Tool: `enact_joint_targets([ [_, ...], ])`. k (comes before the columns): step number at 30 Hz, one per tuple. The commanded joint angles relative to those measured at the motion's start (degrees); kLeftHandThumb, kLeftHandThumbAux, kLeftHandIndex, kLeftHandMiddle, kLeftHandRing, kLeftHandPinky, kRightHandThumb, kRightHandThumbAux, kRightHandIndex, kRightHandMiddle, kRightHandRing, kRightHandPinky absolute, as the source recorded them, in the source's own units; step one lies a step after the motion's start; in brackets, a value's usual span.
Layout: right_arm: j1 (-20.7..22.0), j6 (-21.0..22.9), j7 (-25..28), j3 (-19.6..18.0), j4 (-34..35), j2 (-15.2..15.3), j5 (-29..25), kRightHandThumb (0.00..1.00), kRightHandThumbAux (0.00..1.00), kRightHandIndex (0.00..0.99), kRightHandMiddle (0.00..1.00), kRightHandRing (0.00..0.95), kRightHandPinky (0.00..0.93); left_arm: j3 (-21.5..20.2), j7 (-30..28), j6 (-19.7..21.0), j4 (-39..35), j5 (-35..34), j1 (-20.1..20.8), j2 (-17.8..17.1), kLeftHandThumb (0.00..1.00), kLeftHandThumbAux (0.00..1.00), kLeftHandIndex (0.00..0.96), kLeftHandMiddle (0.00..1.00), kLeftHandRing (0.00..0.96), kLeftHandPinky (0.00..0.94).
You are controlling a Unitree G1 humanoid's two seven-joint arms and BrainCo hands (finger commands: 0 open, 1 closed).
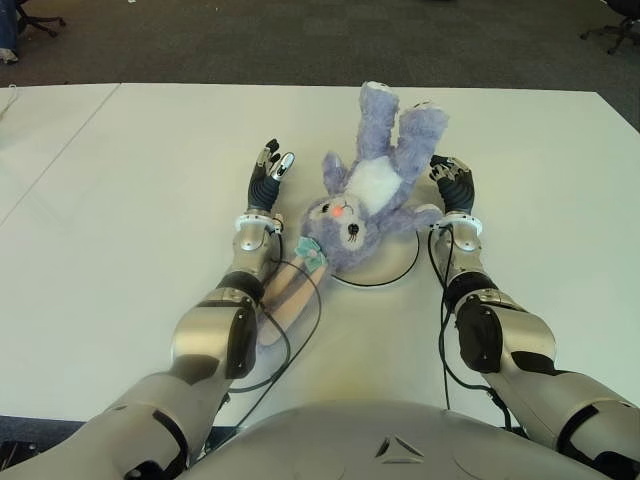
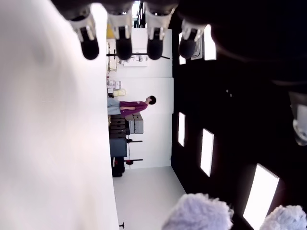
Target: Put the doll into the plate.
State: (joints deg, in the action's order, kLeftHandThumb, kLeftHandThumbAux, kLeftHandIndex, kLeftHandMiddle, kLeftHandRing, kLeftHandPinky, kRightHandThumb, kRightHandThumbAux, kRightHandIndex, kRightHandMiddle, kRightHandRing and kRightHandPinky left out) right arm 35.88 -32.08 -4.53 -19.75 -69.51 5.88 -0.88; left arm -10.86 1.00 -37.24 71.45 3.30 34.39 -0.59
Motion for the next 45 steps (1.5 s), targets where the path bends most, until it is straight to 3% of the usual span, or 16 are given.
enact_joint_targets([
  [1,-13.46,6.27,-0.69,-0.10,-8.20,-3.33,0.12,0.687,0.730,0.418,0.278,0.220,0.224,0.27,-2.32,4.20,6.52,0.59,-14.63,2.58,0.000,0.392,0.000,0.000,0.000,0.000],
  [19,-13.50,6.34,-1.01,0.31,-8.24,-3.52,0.05,0.686,0.732,0.417,0.280,0.225,0.230,0.06,-2.28,3.24,6.43,0.36,-14.46,2.81,0.000,0.374,0.000,0.000,0.000,0.000],
  [33,-13.49,6.31,-1.17,0.07,-8.24,-3.72,-0.26,0.687,0.732,0.415,0.281,0.234,0.239,-1.36,-2.03,6.09,6.65,-0.98,-13.93,2.77,0.000,0.418,0.000,0.000,0.000,0.000],
  [45,-13.29,6.77,-0.46,-0.32,-8.21,-3.83,-0.84,0.680,0.736,0.409,0.290,0.251,0.255,3.41,7.16,12.59,7.05,4.10,-12.72,2.18,0.000,0.618,0.000,0.011,0.010,0.029],
])
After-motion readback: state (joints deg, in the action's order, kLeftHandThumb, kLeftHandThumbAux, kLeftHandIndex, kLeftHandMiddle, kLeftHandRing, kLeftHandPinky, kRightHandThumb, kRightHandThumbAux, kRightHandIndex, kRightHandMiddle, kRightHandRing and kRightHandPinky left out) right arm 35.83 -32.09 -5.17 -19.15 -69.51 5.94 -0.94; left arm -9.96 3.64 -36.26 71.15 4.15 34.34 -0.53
